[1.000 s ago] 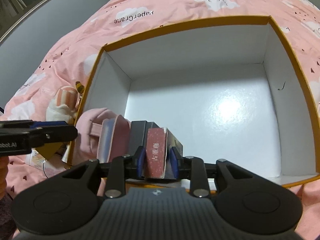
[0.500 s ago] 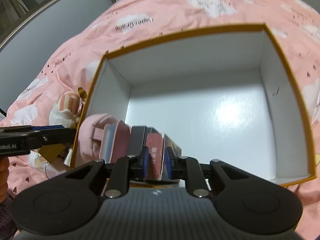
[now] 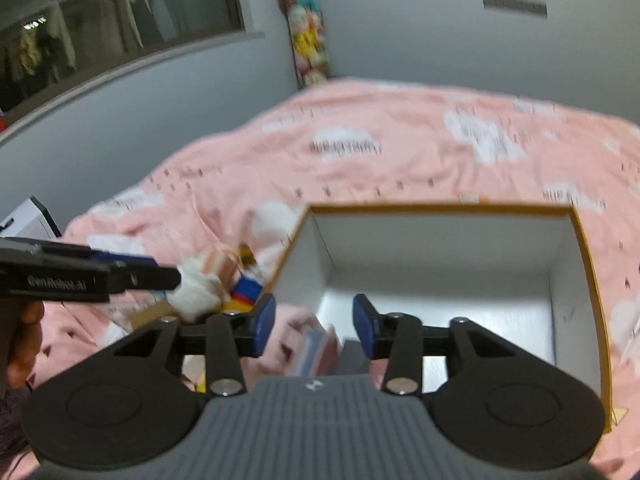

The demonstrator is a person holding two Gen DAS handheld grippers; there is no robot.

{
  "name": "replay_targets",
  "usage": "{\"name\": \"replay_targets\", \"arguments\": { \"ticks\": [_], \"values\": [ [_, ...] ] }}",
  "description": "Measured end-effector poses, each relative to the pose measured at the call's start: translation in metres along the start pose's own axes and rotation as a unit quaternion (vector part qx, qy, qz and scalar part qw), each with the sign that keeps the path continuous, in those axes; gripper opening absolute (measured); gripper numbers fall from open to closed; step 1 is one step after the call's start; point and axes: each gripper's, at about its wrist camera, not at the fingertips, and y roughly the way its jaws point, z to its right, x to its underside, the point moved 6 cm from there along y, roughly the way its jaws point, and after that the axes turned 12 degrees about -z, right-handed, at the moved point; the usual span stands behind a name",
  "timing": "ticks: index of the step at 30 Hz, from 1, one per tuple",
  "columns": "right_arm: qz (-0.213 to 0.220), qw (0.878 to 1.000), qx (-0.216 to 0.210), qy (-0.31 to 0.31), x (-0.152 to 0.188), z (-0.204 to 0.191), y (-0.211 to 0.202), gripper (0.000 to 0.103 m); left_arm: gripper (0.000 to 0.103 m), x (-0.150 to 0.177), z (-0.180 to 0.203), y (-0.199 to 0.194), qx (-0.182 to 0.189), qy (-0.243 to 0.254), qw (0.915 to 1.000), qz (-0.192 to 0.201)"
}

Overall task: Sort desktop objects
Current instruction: 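Grasp the tan cube box with the left gripper while the right reaches toward the mirror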

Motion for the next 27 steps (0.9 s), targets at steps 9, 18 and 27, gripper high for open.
{"name": "replay_targets", "arguments": {
  "ticks": [9,18,27],
  "values": [
    [-0.001,0.998,-0.058,-0.036,0.006,-0.04,0.003,0.051,0.05,0.04,-0.014,-0.007,-0.068,0.028,0.9947,-0.072],
    [-0.12,0.986,-0.1,-0.061,0.047,-0.085,0.05,0.047,0.05,0.074,-0.044,0.004,-0.128,-0.003,0.9847,-0.118],
    [-0.171,0.974,-0.094,-0.11,0.059,-0.102,0.08,0.043,0.055,0.077,-0.027,0.034,-0.24,0.214,0.9393,-0.12]
  ]
}}
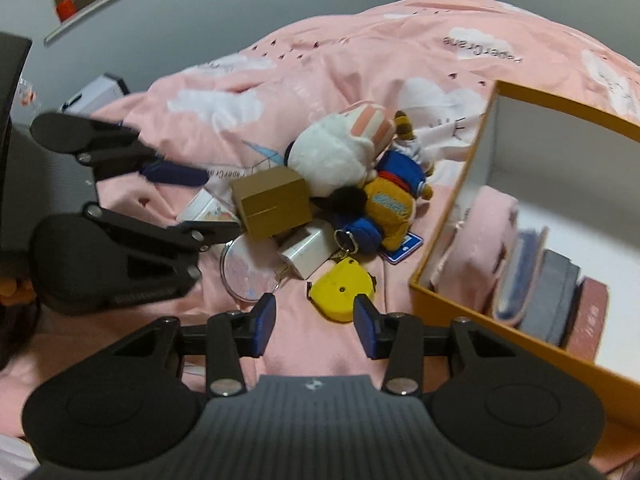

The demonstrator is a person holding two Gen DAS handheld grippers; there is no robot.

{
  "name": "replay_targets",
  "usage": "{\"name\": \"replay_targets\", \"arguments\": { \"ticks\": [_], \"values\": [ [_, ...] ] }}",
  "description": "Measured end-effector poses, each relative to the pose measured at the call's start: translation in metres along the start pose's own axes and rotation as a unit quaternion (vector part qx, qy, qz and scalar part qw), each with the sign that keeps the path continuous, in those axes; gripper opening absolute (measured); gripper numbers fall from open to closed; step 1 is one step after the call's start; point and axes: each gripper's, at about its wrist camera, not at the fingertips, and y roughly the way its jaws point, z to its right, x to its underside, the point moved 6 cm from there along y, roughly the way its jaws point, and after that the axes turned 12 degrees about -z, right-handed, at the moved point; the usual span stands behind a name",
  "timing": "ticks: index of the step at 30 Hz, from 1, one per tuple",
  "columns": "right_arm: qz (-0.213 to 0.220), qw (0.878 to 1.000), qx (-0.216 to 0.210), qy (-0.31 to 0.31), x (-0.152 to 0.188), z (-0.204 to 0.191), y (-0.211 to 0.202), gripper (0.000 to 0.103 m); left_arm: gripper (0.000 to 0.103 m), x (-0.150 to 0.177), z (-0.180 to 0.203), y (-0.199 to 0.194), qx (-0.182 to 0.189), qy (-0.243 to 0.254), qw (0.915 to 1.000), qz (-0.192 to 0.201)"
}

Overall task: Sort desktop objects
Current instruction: 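Grasp the tan cube box with the left gripper while the right reaches toward the mirror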

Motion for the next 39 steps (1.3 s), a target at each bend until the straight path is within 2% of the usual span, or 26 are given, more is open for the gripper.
{"name": "replay_targets", "arguments": {
  "ticks": [3,6,9,12,22,25,28,31,33,36,39],
  "values": [
    [-0.026,1.0,-0.003,-0.016,-0.002,-0.002,0.014,0.039,0.057,-0.001,0.013,0.012,-0.02,0.051,0.9985,-0.002],
    [-0.042,0.998,0.01,-0.037,-0.002,-0.006,0.027,0.039,0.06,0.001,0.022,0.023,-0.055,0.094,0.994,-0.008],
    [-0.049,0.998,0.011,-0.035,-0.003,-0.003,0.034,0.039,0.063,0.003,0.03,0.034,-0.101,0.14,0.985,-0.009],
    [-0.056,0.998,0.01,-0.029,-0.003,0.001,0.038,0.039,0.064,0.004,0.037,0.042,-0.117,0.173,0.978,-0.009],
    [-0.067,0.997,0.012,-0.03,-0.003,0.001,0.047,0.039,0.064,-0.002,0.035,0.065,-0.134,0.174,0.9754,-0.015],
    [-0.07,0.997,0.003,-0.028,-0.002,0.0,0.049,0.039,0.06,-0.001,0.034,0.063,-0.134,0.168,0.9764,-0.013],
    [-0.07,0.997,-0.012,-0.04,-0.003,-0.004,0.05,0.039,0.056,-0.001,0.025,0.053,-0.112,0.133,0.9847,-0.008],
    [-0.07,0.996,-0.02,-0.05,-0.008,-0.007,0.053,0.038,0.055,-0.003,0.006,0.037,-0.055,0.06,0.9967,-0.007],
    [-0.069,0.996,-0.031,-0.052,-0.012,-0.01,0.054,0.036,0.053,-0.004,-0.01,0.023,-0.004,-0.002,1.0,-0.003],
    [-0.069,0.995,-0.055,-0.055,-0.02,-0.015,0.058,0.035,0.053,-0.001,-0.037,0.007,0.069,-0.096,0.993,0.0],
    [-0.066,0.994,-0.061,-0.062,-0.032,-0.021,0.066,0.036,0.053,0.007,-0.062,-0.003,0.11,-0.181,0.9774,-0.003]
  ]
}}
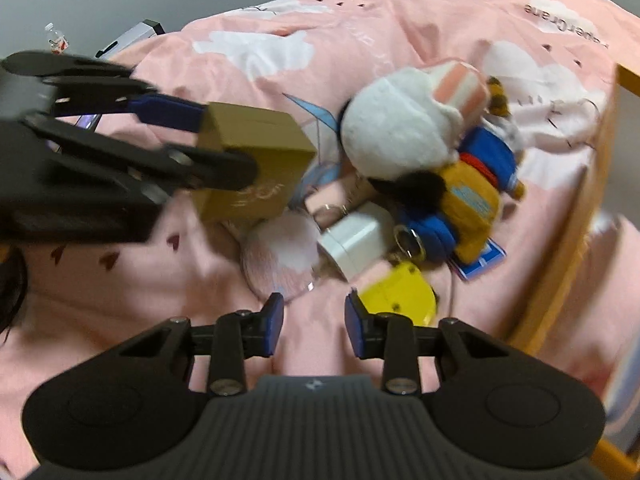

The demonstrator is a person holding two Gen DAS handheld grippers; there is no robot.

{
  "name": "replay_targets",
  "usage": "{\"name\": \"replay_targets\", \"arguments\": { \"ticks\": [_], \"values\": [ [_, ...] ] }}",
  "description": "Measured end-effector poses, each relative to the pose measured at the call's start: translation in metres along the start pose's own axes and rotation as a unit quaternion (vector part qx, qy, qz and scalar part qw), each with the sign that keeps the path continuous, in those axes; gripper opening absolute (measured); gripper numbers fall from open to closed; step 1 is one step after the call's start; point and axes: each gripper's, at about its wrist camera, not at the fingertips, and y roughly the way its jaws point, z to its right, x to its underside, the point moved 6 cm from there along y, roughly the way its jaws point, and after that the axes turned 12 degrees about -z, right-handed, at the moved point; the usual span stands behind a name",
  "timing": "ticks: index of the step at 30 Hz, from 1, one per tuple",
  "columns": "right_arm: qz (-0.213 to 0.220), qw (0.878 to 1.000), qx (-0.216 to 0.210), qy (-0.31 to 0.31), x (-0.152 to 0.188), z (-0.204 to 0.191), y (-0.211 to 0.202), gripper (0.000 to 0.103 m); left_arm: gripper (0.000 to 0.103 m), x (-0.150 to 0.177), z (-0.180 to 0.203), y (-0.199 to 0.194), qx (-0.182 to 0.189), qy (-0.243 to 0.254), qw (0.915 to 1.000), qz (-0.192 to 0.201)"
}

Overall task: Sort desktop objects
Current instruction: 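Grasp the tan cube box with the left gripper while the right reaches toward the mirror, then close the right gripper on the round compact mirror and lift it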

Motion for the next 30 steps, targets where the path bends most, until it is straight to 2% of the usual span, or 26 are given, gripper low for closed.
{"name": "replay_targets", "arguments": {
  "ticks": [2,4,7,13,21,24,26,30],
  "values": [
    [0.002,1.0,-0.008,-0.002,-0.011,-0.005,0.006,0.037,0.052,0.0,-0.011,-0.006,0.013,-0.037,0.9992,0.0],
    [-0.002,1.0,-0.021,-0.012,-0.021,-0.011,0.013,0.037,0.052,0.001,-0.016,-0.008,0.024,-0.053,0.9983,0.0],
    [-0.018,0.999,-0.03,-0.041,-0.025,-0.026,0.028,0.042,0.052,0.004,-0.019,-0.01,0.03,-0.061,0.9977,0.004],
    [-0.036,0.998,-0.013,-0.056,-0.031,-0.036,0.055,0.043,0.052,0.005,-0.024,-0.008,0.034,-0.068,0.9971,0.006],
    [-0.033,0.999,-0.021,-0.009,-0.038,-0.03,0.075,0.055,0.053,0.007,-0.03,-0.004,0.047,-0.076,0.996,0.002],
    [-0.033,0.999,-0.018,-0.003,-0.036,-0.03,0.076,0.049,0.053,0.006,-0.028,-0.005,0.047,-0.073,0.9962,0.003],
    [-0.028,1.0,-0.01,-0.008,-0.034,-0.032,0.07,0.037,0.053,0.007,-0.027,-0.005,0.047,-0.073,0.9962,0.003],
    [-0.014,1.0,0.026,-0.003,-0.027,-0.031,0.056,0.021,0.053,0.007,-0.026,-0.005,0.046,-0.07,0.9965,0.003]
  ]
}}
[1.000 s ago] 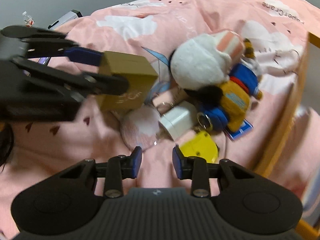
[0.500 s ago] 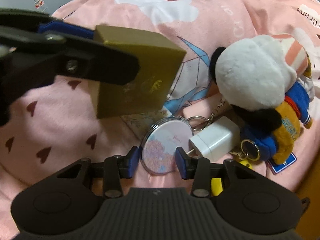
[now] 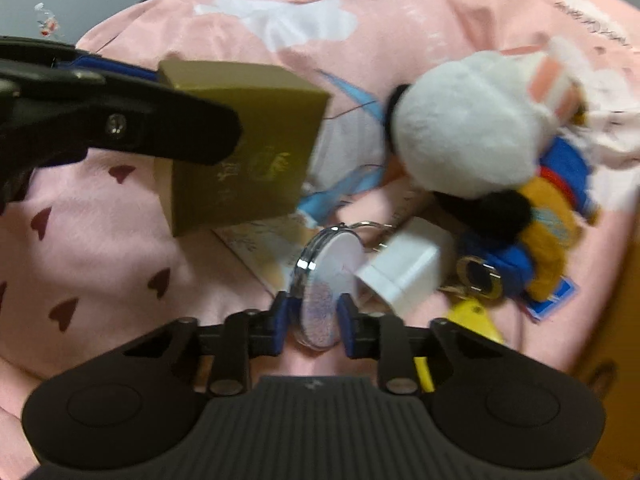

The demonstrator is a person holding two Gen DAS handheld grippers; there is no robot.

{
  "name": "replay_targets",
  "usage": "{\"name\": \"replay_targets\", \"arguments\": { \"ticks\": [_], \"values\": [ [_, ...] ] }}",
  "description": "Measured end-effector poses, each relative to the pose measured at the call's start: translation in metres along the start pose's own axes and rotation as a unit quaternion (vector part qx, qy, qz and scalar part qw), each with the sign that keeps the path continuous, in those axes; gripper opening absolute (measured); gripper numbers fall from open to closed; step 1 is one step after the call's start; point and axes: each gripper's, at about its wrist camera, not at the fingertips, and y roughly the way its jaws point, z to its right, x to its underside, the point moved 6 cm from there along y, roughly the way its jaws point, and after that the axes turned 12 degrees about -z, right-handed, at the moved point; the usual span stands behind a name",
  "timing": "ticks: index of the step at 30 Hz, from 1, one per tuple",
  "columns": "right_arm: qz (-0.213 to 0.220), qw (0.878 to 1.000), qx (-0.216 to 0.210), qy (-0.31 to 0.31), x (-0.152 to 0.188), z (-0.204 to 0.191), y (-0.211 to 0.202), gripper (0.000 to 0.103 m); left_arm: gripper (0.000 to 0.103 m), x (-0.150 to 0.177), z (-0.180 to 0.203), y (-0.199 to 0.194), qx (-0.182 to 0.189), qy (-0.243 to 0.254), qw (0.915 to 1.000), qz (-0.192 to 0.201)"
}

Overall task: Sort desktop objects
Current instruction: 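Close the right gripper on the round compact mirror and lift it, then carry the tan box and mirror over the orange box with both grippers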

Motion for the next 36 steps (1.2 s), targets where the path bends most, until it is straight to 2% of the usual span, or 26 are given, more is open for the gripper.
{"name": "replay_targets", "arguments": {
  "ticks": [2,9,13,18,27,31,36],
  "values": [
    [0.004,1.0,0.014,0.018,0.002,0.006,-0.003,0.016,0.053,0.001,0.002,0.001,-0.002,0.004,1.0,-0.001],
    [-0.004,0.999,0.008,0.046,-0.001,0.013,0.004,0.014,0.052,0.006,0.011,0.013,0.0,0.022,0.9997,-0.01],
    [0.009,0.998,-0.012,0.065,0.002,0.017,-0.015,0.014,0.052,0.007,0.015,0.01,-0.012,0.032,0.9994,-0.001],
    [0.041,0.995,-0.033,0.081,0.015,0.022,-0.06,0.014,0.051,0.008,0.02,-0.001,-0.015,0.03,0.9994,0.007],
    [0.115,0.987,-0.03,0.109,0.045,0.056,-0.14,0.014,0.051,-0.004,0.062,-0.042,0.042,0.045,0.9969,0.049],
    [0.156,0.979,-0.002,0.134,0.067,0.072,-0.186,0.014,0.051,-0.019,0.086,-0.059,0.072,0.061,0.9929,0.073],
    [0.201,0.964,0.047,0.169,0.092,0.1,-0.235,0.014,0.051,-0.038,0.127,-0.077,0.137,0.093,0.9818,0.093]
  ]
}}
